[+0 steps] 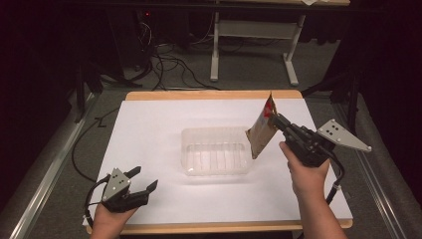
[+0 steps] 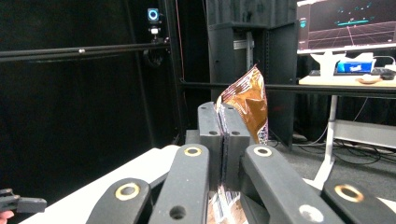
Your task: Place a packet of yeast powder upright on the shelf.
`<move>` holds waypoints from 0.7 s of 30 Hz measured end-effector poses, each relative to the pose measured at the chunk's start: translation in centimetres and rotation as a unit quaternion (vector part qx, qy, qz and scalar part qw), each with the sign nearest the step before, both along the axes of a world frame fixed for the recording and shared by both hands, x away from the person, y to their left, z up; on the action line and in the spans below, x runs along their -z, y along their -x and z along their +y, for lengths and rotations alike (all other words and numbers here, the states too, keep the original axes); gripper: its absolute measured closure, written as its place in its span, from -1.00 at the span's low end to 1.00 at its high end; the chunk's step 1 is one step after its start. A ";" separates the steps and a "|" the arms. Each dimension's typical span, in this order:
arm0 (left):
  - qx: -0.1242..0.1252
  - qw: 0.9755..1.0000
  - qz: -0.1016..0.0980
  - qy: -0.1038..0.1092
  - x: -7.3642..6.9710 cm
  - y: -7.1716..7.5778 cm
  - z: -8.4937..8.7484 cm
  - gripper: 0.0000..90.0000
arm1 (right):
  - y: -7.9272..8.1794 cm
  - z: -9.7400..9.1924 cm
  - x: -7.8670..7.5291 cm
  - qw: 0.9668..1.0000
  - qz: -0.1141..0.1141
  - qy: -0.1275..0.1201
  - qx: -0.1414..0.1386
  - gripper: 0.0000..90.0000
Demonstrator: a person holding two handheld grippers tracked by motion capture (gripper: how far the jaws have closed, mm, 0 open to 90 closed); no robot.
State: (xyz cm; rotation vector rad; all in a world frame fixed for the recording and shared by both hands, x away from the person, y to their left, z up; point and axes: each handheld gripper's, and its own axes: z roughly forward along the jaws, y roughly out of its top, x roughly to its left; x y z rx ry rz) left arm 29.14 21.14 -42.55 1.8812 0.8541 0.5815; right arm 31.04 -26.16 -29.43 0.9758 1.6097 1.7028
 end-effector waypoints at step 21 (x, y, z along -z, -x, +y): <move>-0.005 1.000 -0.004 0.001 -0.1 0.1 0.5 -0.38 | -2.5 1.8 1.9 1.000 0.026 0.012 0.003 1.00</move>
